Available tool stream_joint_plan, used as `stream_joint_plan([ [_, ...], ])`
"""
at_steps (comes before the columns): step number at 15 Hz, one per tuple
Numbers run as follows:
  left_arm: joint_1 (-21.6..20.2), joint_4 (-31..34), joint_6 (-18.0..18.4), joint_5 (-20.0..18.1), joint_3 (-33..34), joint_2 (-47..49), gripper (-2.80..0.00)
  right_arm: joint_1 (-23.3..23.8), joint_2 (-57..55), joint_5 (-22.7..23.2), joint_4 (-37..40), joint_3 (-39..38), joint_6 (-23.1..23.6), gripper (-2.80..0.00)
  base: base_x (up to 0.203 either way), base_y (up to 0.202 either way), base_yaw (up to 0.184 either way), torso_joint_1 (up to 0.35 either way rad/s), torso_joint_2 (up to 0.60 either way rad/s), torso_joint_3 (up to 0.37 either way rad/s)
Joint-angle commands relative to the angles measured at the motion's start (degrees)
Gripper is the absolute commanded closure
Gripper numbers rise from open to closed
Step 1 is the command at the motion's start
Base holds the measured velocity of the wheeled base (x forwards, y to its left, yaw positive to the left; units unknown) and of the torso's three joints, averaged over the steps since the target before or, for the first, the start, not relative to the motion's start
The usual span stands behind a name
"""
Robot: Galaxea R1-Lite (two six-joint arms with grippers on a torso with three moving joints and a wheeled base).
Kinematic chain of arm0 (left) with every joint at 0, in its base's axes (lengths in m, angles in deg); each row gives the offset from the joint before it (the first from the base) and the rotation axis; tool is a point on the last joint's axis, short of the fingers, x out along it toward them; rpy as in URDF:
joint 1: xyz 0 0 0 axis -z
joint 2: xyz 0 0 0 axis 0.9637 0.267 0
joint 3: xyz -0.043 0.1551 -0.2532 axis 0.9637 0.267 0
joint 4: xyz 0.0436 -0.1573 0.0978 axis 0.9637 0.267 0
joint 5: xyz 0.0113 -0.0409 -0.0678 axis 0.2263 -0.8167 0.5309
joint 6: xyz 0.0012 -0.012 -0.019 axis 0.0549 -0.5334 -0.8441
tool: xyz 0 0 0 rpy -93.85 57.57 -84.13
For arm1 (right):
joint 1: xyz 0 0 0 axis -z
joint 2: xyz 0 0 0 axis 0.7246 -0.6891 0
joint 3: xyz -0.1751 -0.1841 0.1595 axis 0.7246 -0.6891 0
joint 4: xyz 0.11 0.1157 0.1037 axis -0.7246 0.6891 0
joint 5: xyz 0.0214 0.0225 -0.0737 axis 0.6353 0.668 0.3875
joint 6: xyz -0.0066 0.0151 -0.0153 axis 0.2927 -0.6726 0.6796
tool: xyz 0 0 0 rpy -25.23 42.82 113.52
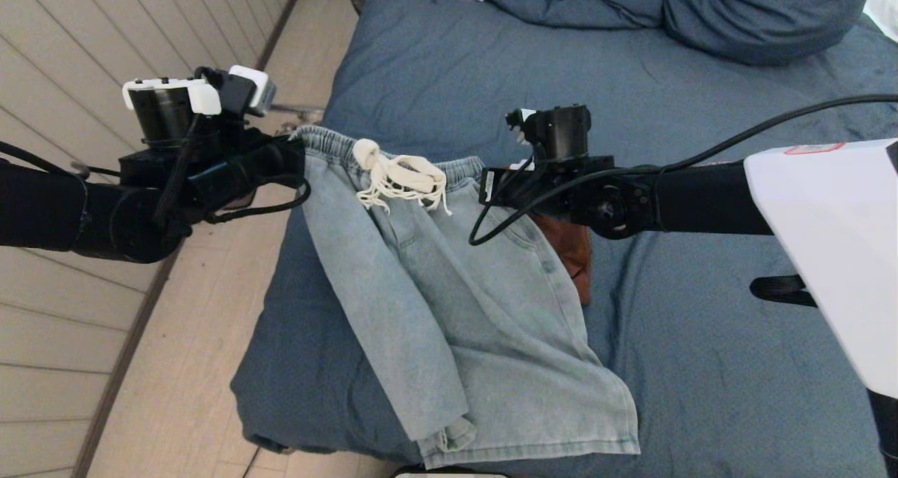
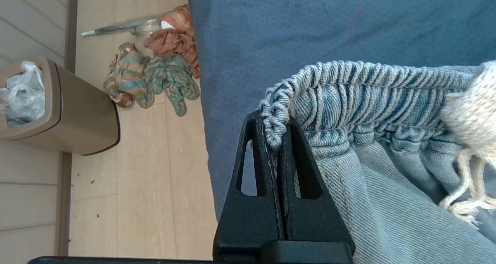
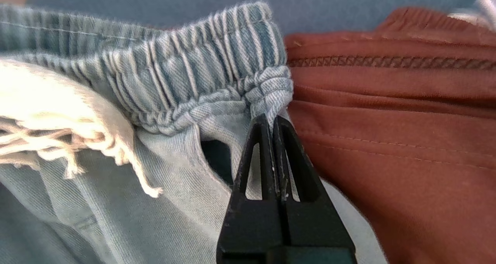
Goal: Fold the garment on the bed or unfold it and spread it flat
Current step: Unford the blue shorts
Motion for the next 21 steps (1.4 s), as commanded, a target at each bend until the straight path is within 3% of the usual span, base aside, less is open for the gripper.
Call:
stream_joint_plan([
  [1,0.0,-0.3,0.1,0.1,0.4,-0.3,0.0,-0.2,1.7,-0.2,-0.1,-0.8,0.0,0.0,0.0,0.0,0.0,0.0,0.0,0.0],
  [9,0.0,-1.1,-0.1,0.4,-0.1,-3.2,0.0,-0.3,5.1,-0.3,0.0,-1.2,-0.1,0.0,0.0,0.0,0.0,0.0,0.0,0.0],
  [15,-1.7,-0.2,-1.0,-0.2,1.6,-15.8,0.0,-3.9,14.8,-0.3,0.0,-6.0,0.0,0.0,0.0,0.0,0.0,0.0,0.0,0.0],
  [21,-1.8,4.8,-0.7,-3.0,5.9,-27.7,0.0,-8.7,25.6,-0.4,0.3,-11.8,0.3,0.0,0.0,0.0,0.0,0.0,0.0,0.0],
])
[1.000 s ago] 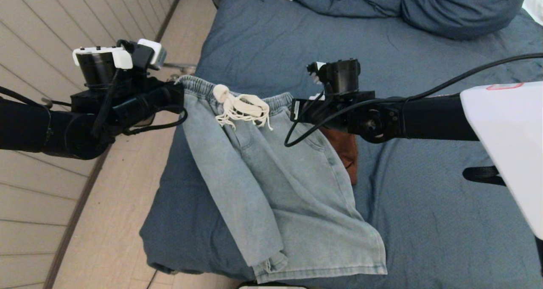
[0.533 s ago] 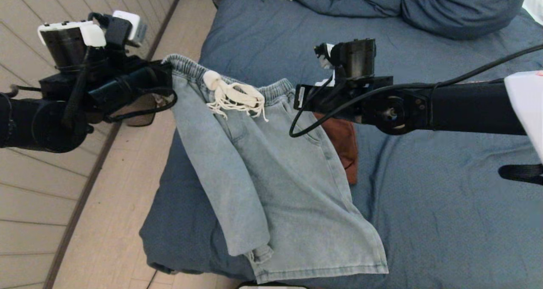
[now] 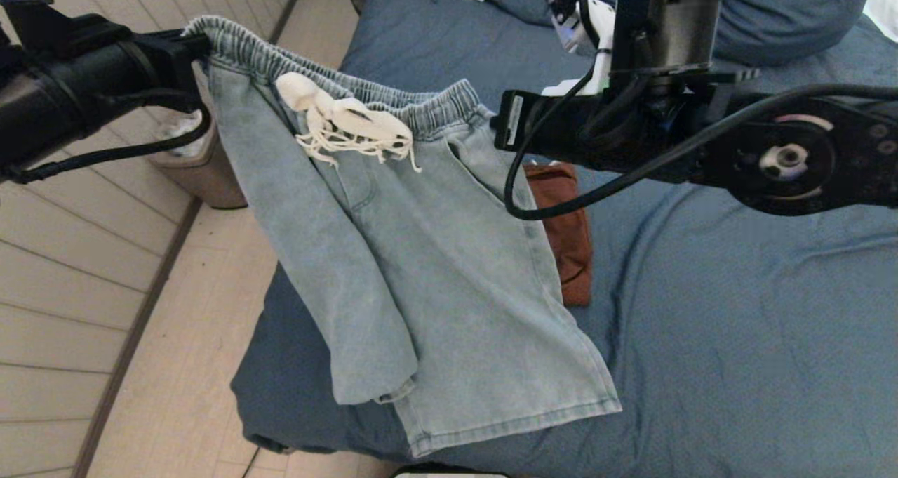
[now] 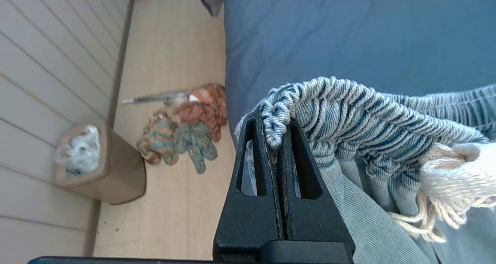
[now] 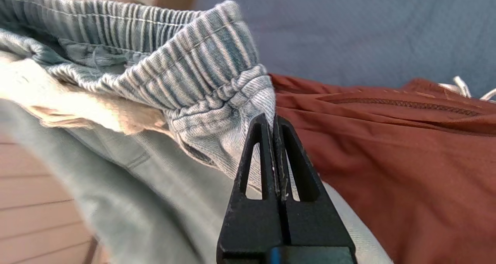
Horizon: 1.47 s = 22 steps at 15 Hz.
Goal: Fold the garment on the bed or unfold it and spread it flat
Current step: Unford the blue shorts
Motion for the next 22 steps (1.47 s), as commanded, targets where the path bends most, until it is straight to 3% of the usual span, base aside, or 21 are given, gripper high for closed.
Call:
stream_joint_plan([
  [1,0.0,1.1,1.0,-0.1,1.2,-5.8,0.0,-1.0,5.4,0.0,0.2,-1.4,-0.1,0.0,0.0,0.0,0.0,0.0,0.0,0.0],
  [7,0.0,3.0,1.9,0.2,3.0,-10.6,0.0,-1.1,12.3,-0.1,1.4,-3.7,0.1,0.0,0.0,0.0,0.0,0.0,0.0,0.0],
  [10,4.8,5.3,1.4,1.9,2.3,-9.7,0.0,-1.4,15.4,-0.1,1.6,-6.8,0.1,0.0,0.0,0.0,0.0,0.0,0.0,0.0],
  [12,9.9,7.1,1.3,5.8,-1.2,-7.2,0.0,-1.3,17.2,-0.2,1.9,-7.0,0.1,0.0,0.0,0.0,0.0,0.0,0.0,0.0],
  [17,18.3,8.9,1.4,14.0,-12.5,-0.2,0.0,-0.4,22.8,-3.8,7.5,-6.1,0.9,0.0,0.0,0.0,0.0,0.0,0.0,0.0],
  [19,19.7,9.5,1.4,16.0,-16.7,2.8,0.0,-0.2,24.2,-7.3,10.4,-5.9,2.1,0.0,0.0,0.0,0.0,0.0,0.0,0.0],
  [22,20.1,9.8,0.7,17.8,-21.0,7.1,0.0,2.8,25.3,-8.4,13.0,-5.8,2.5,0.0,0.0,0.0,0.0,0.0,0.0,0.0],
])
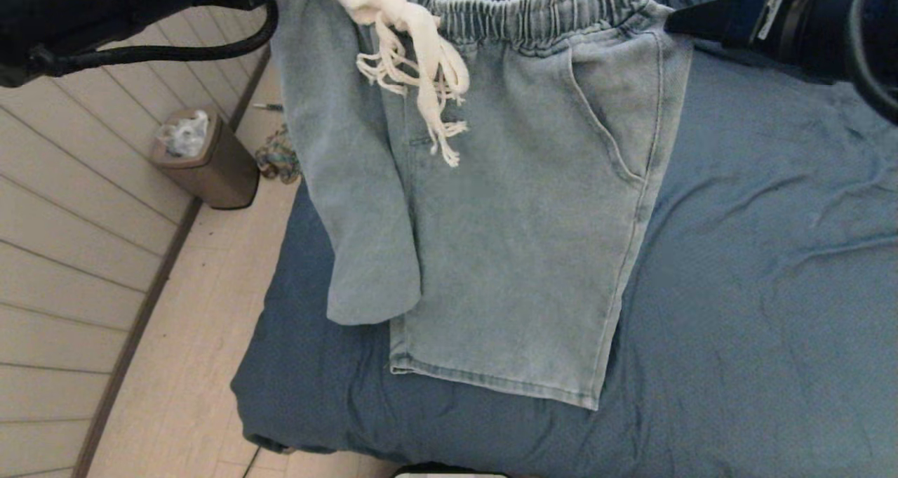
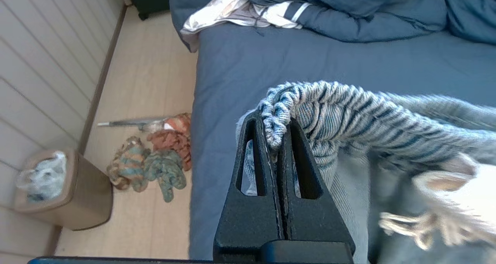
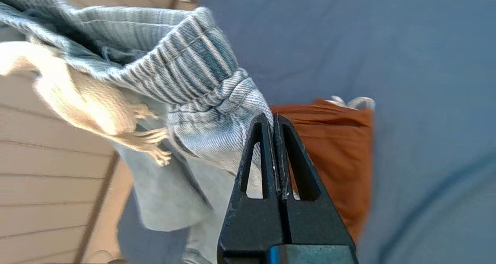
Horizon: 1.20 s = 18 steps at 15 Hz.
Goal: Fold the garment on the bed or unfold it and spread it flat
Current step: Unford the blue shorts
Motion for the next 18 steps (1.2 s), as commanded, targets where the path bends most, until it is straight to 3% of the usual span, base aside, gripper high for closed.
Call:
stream_joint_plan([
  [1,0.6,-0.1,-1.0,0.7,-4.2,5.6,0.0,4.0,1.4,-0.3,1.0,0.1,0.0,0.0,0.0,0.0,0.0,0.0,0.0,0.0],
  [6,4.9,-0.3,-2.0,6.1,-13.0,17.8,0.0,13.2,2.3,-0.3,3.3,-2.1,0.0,0.0,0.0,0.0,0.0,0.0,0.0,0.0],
  [10,5.5,-2.2,-2.5,9.0,-18.9,28.0,0.0,17.7,0.1,0.9,2.6,-6.9,1.0,0.0,0.0,0.0,0.0,0.0,0.0,0.0],
  [13,5.4,-3.2,-2.4,10.0,-22.8,35.0,0.0,18.5,-3.5,4.7,1.0,-8.9,0.5,0.0,0.0,0.0,0.0,0.0,0.0,0.0],
  [18,4.3,-6.4,-2.3,9.5,-24.9,44.4,0.0,19.1,-9.7,6.9,-7.0,-10.6,0.5,0.0,0.0,0.0,0.0,0.0,0.0,0.0],
])
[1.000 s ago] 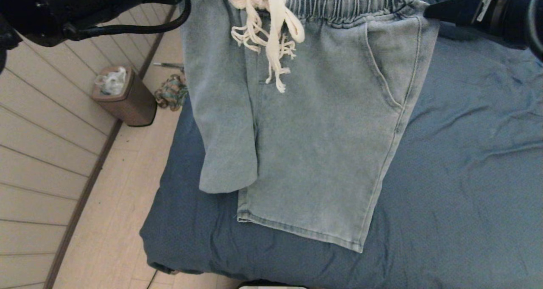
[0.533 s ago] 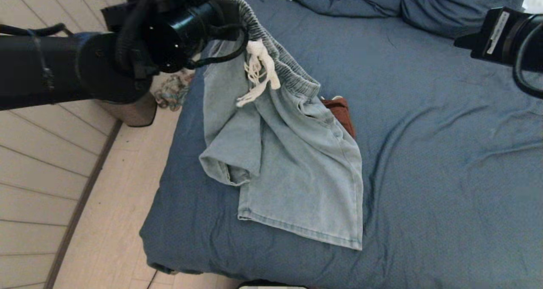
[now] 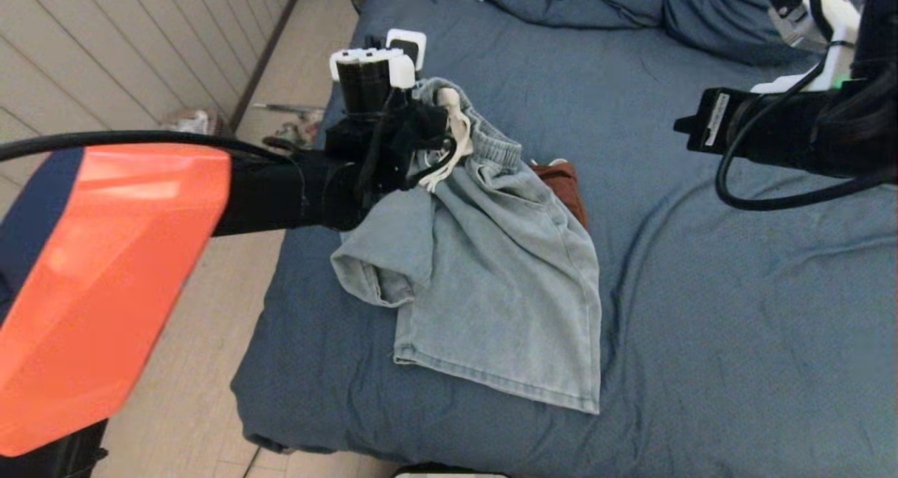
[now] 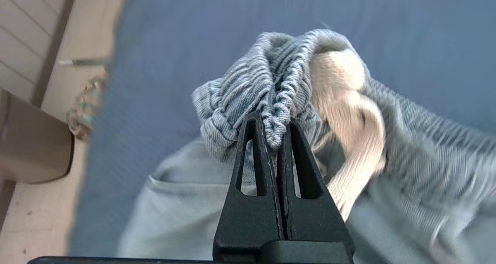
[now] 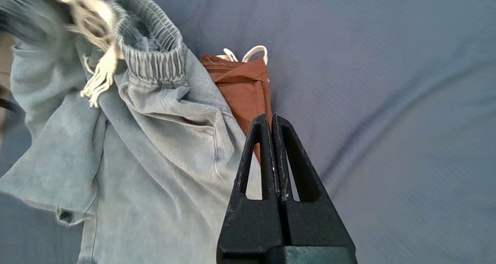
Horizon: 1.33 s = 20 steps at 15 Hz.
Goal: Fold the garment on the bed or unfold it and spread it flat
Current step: Unford the blue shorts
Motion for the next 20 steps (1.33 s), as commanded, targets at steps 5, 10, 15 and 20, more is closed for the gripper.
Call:
stream_joint_plan([
  [5,-3.5,-3.6,0.0,0.9,-1.0,3.6,-2.8,0.4,-4.6,3.0,-3.8,-0.9,0.0,0.0,0.0,0.0,0.0,0.0,0.0,0.0],
  [10,-8.7,-6.8,-1.0,5.2,0.4,-7.2,-2.8,-0.3,-4.1,3.9,-3.7,-1.5,-0.6,0.0,0.0,0.0,0.0,0.0,0.0,0.0],
  [15,-11.1,-6.4,-11.4,1.8,33.1,-18.2,-2.8,-3.0,-11.9,4.7,2.1,9.8,-2.6,0.0,0.0,0.0,0.0,0.0,0.0,0.0],
  [20,-11.4,-6.3,-30.2,-11.3,64.3,-29.1,0.0,-6.0,-25.0,4.7,20.3,30.9,-7.4,0.0,0.0,0.0,0.0,0.0,0.0,0.0],
])
